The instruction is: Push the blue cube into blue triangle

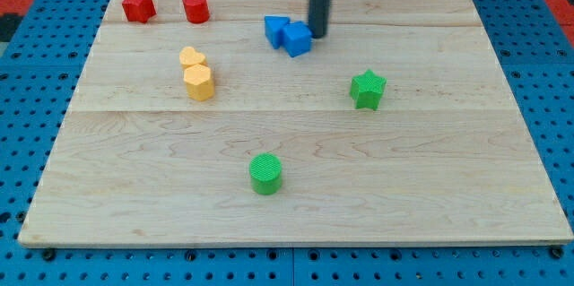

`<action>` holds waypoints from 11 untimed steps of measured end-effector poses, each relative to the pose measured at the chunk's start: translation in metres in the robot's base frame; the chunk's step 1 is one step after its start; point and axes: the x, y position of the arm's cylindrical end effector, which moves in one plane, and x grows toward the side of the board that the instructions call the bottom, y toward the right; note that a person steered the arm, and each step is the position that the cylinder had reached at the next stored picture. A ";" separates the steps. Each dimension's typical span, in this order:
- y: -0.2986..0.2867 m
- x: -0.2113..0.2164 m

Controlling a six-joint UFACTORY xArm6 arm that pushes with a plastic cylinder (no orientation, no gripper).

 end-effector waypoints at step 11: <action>-0.129 0.051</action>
